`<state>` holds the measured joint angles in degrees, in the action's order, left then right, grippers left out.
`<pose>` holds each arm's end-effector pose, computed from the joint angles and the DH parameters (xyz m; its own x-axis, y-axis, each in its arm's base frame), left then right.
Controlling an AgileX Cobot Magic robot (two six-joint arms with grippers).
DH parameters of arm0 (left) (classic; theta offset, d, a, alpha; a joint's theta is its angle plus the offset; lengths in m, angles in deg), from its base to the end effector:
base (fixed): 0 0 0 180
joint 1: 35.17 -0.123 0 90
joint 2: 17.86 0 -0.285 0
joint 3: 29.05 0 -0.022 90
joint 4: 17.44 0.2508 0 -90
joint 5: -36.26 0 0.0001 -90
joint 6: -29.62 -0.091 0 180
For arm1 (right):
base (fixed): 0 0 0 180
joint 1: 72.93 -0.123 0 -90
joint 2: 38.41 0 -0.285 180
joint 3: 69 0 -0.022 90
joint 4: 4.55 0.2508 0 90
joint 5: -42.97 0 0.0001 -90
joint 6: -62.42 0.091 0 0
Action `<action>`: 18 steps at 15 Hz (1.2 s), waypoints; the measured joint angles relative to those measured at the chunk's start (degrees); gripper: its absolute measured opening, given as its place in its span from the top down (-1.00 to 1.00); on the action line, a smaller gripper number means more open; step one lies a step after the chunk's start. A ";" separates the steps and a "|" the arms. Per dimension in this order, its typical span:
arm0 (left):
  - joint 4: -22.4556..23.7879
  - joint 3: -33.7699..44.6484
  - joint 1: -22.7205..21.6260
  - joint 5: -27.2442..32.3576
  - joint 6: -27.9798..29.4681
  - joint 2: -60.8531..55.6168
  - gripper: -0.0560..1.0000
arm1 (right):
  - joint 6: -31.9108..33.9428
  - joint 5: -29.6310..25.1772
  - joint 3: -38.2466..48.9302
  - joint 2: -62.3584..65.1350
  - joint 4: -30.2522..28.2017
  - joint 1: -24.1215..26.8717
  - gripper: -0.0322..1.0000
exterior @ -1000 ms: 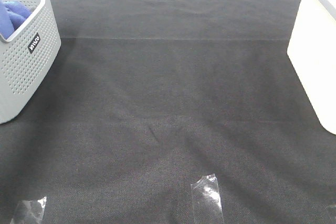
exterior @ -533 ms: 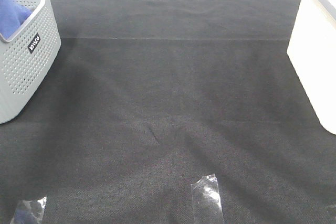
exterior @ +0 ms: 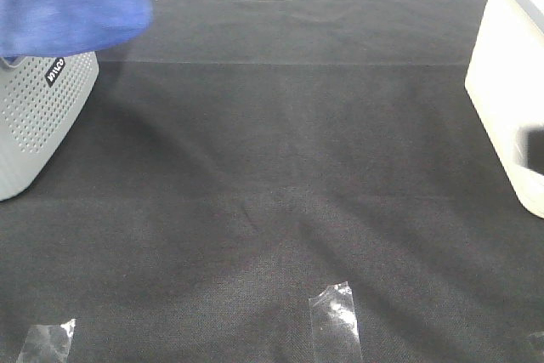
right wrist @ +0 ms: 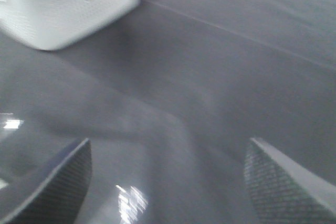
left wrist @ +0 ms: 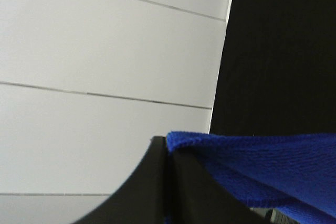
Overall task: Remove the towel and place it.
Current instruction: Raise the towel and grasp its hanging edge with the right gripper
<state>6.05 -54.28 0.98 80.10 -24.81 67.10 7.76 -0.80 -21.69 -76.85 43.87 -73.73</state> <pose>0.2299 -0.1368 0.5354 0.2824 0.9247 -0.2554 0.2563 0.1839 0.9490 0.0931 0.0484 0.3039 -0.3300 -0.2336 -0.9146 -0.5773 0.8165 -0.0002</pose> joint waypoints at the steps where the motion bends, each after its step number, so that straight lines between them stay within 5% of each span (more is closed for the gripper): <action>1: 0.00 0.00 2.58 0.00 0.00 0.00 0.89 | -10.49 -0.29 0.00 -5.10 8.48 0.00 -0.53; 4: 0.00 0.00 8.54 0.80 0.00 0.23 0.89 | -37.07 -7.68 0.00 -19.02 28.59 0.00 -0.53; 7: -0.17 0.00 12.61 1.09 0.00 0.34 0.89 | -51.62 -15.30 -3.21 -32.54 37.13 0.00 -0.53; 13: -0.97 0.00 15.07 1.15 -0.06 0.80 0.89 | -57.64 -22.40 -16.44 -53.00 39.19 -3.09 -0.53; 18: -2.52 0.00 15.18 1.15 -0.06 0.80 0.89 | -53.51 -18.33 -28.42 -64.00 36.78 -12.61 -0.53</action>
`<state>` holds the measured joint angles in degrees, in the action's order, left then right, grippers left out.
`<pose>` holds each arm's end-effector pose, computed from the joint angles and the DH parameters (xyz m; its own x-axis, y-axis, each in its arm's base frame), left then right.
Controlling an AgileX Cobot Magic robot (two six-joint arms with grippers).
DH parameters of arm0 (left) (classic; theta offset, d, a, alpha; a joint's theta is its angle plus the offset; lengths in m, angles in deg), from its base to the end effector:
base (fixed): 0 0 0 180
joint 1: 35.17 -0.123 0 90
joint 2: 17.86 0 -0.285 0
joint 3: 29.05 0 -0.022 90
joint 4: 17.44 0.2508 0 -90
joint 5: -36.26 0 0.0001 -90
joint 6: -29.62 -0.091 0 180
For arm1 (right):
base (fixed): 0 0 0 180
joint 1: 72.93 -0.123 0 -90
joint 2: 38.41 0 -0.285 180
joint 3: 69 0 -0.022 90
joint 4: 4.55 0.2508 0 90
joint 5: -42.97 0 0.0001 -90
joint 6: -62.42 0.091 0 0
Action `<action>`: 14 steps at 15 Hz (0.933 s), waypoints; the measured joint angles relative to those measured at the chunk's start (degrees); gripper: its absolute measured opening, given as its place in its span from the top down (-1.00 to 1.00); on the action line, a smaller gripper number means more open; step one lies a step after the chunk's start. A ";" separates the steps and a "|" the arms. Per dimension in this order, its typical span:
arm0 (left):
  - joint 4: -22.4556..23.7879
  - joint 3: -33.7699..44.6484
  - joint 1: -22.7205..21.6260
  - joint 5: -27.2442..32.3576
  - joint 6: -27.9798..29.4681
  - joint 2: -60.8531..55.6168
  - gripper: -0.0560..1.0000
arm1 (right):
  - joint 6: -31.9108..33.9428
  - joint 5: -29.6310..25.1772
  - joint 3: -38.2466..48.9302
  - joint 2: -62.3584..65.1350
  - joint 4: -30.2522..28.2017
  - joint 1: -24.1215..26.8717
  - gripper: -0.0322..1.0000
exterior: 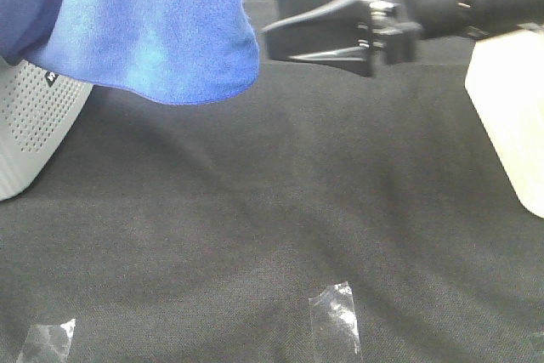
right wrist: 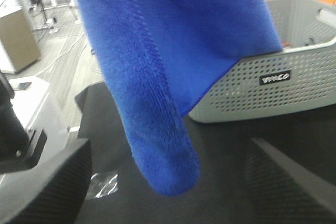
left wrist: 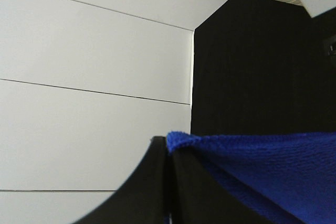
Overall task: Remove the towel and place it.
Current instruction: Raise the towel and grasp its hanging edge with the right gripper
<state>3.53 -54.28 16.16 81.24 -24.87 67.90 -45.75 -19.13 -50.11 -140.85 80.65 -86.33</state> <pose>0.1880 -0.1980 0.5290 0.5133 0.8104 -0.2824 0.3464 0.1054 0.9321 0.2926 0.1521 0.2618 -0.1916 -0.2769 -0.9416 -0.9704 0.1974 0.1394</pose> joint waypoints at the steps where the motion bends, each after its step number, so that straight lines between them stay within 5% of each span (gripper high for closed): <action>1: 0.00 0.00 0.00 0.00 0.00 0.00 0.89 | 1.43 -0.23 -2.12 -1.32 -2.35 -1.60 -0.53; 5: 0.00 0.00 0.00 0.00 0.00 0.00 0.89 | 3.32 1.55 -7.68 -5.27 -6.02 -9.00 -0.53; 11: 8.77 0.00 0.00 3.15 0.23 0.23 0.89 | 9.40 1.66 -8.14 -3.90 -13.98 -9.40 -0.50; 14: 9.63 0.00 -0.17 3.84 0.29 1.49 0.89 | 11.75 2.01 -8.14 -3.72 -14.38 -9.40 -0.20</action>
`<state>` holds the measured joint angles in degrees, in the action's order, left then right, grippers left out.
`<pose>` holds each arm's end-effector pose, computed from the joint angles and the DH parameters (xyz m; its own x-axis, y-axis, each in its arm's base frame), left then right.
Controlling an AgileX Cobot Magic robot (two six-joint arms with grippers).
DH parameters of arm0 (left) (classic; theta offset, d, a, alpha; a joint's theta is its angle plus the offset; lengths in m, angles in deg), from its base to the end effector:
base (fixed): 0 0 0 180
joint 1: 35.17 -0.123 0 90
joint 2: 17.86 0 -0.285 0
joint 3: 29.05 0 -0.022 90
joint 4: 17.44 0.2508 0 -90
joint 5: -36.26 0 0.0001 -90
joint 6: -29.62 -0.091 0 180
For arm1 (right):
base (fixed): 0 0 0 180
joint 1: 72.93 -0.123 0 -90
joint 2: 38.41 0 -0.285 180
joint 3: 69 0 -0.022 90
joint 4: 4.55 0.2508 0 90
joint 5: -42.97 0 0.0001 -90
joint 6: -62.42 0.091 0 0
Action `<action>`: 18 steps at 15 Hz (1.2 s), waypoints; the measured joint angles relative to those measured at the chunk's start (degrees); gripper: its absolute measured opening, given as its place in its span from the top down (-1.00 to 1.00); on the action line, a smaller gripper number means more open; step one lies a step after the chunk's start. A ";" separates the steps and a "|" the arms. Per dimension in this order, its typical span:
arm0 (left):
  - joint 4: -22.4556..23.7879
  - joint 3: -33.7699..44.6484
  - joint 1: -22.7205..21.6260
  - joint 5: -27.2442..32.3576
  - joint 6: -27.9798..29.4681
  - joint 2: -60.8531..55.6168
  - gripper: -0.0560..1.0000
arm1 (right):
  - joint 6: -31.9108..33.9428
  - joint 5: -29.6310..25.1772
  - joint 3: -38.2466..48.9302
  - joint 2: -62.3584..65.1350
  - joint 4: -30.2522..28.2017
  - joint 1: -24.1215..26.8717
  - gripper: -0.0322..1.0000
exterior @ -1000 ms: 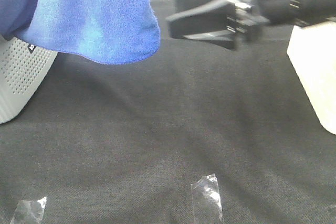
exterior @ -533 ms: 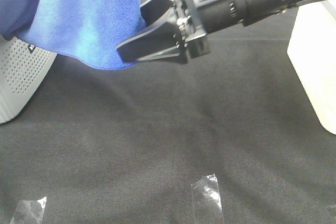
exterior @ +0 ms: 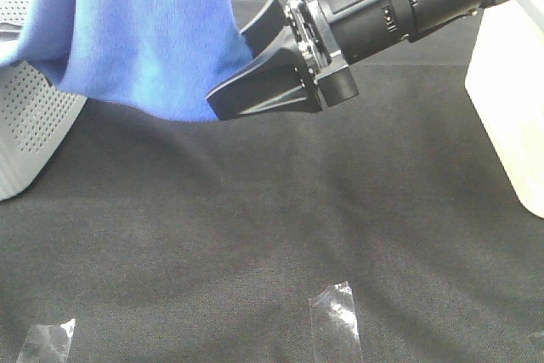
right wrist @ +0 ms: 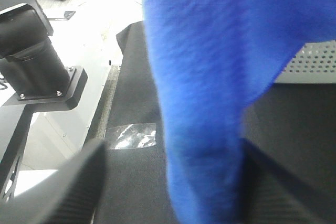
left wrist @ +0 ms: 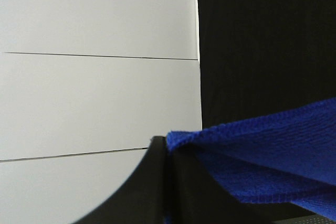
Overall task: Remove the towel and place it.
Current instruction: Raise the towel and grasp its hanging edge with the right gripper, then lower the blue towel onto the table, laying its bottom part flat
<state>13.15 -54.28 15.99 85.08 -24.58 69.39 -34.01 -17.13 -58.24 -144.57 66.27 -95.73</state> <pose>0.2015 -0.1947 0.5207 0.4288 0.8933 -0.1349 0.2958 0.0022 0.9553 0.2860 0.2011 0.2592 -0.1573 -0.4775 -0.8644 -0.9872 0.0526 0.1506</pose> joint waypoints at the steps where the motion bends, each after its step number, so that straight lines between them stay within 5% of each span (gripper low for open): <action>1: 0.00 0.00 0.00 0.00 0.00 0.29 0.89 | 0.86 0.17 0.00 0.00 0.00 0.00 -0.02; 7: 0.29 0.00 0.00 0.17 1.43 0.57 0.89 | 3.61 0.86 0.00 0.00 0.00 0.00 0.93; 12: 0.17 0.00 0.00 2.86 7.85 0.57 0.89 | 17.48 2.35 -0.06 0.34 -1.43 0.00 0.94; 15: -0.34 0.00 0.00 3.09 17.25 0.74 0.89 | 36.55 4.70 -3.61 3.04 -12.95 0.00 0.94; 18: 0.17 0.00 0.00 3.32 23.32 2.86 0.89 | 60.28 2.75 -13.75 6.42 -35.58 0.00 0.94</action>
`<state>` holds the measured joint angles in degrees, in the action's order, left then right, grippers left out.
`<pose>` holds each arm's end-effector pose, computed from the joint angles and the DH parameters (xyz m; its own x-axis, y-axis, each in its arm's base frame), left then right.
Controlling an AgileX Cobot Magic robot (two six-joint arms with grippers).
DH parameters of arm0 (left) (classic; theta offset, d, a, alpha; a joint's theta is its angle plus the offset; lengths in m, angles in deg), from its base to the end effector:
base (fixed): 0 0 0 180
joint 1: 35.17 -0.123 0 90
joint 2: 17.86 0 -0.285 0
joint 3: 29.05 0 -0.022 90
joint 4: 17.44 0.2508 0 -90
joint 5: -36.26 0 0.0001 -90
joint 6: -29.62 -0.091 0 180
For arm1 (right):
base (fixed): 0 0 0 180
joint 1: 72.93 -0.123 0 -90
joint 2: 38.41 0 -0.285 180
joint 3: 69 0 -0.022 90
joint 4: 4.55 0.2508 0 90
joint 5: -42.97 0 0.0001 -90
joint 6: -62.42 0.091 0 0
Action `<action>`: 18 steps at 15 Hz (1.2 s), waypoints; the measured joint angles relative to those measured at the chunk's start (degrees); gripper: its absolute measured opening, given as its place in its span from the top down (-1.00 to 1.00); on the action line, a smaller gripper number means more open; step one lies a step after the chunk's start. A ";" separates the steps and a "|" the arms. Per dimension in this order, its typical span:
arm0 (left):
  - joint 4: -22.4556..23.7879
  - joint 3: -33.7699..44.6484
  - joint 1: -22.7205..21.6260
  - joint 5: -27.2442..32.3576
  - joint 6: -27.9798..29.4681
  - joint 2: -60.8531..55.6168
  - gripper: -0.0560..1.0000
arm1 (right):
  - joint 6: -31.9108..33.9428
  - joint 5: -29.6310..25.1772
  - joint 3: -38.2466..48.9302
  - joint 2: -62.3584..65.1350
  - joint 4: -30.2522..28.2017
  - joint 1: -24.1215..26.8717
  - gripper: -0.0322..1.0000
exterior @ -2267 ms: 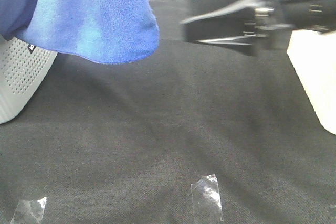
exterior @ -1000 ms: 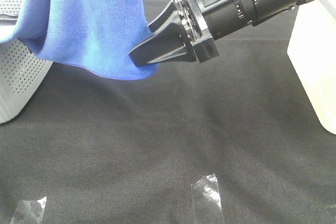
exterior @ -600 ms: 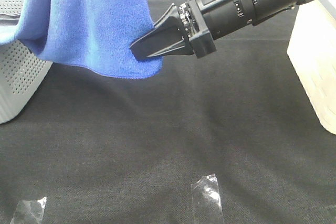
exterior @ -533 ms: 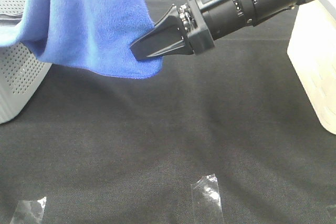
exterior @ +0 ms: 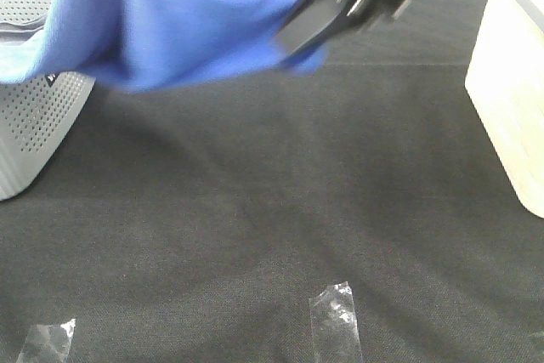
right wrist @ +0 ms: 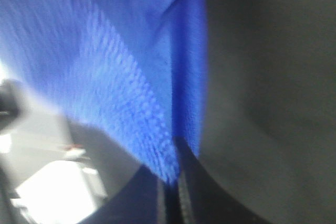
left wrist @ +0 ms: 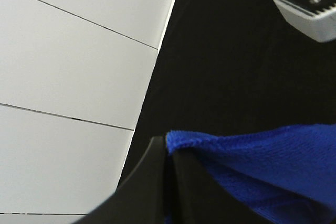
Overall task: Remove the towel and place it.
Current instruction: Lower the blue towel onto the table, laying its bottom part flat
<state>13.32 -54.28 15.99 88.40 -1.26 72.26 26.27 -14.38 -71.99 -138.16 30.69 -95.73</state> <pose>0.2137 -0.2068 0.5021 0.2192 0.8606 -0.4597 0.4902 0.3103 0.8145 0.2974 0.1730 0.3283 -0.6086 -0.5058 -0.6113 -0.7591 0.5955 0.2630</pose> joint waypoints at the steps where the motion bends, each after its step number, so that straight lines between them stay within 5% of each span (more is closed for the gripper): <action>1: 0.57 0.00 0.00 -0.40 0.34 0.92 0.89 | 7.10 -2.52 -4.70 0.34 -7.16 0.00 0.94; 4: 5.50 0.00 0.00 -5.27 4.70 4.41 0.89 | 19.31 -8.02 -17.65 0.46 -24.18 0.00 0.94; 6: 14.67 0.00 -1.20 -13.35 13.41 8.14 0.89 | 22.75 -9.05 -27.16 0.46 -33.23 0.00 0.94; 8: 17.42 0.00 -4.70 -19.88 20.05 9.28 0.89 | 24.06 -7.05 -30.37 0.63 -38.33 0.00 0.94; 14: 18.28 0.00 -15.07 -39.48 28.53 9.85 0.89 | 27.22 7.16 -31.63 0.69 -44.63 0.00 0.94; 18: 18.45 0.00 -18.56 -43.20 28.59 10.31 0.89 | 27.67 15.24 -31.63 0.69 -45.95 0.00 0.94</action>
<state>31.77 -54.28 -2.57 45.20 27.33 82.57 53.94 0.86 -103.62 -137.47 -15.26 -95.73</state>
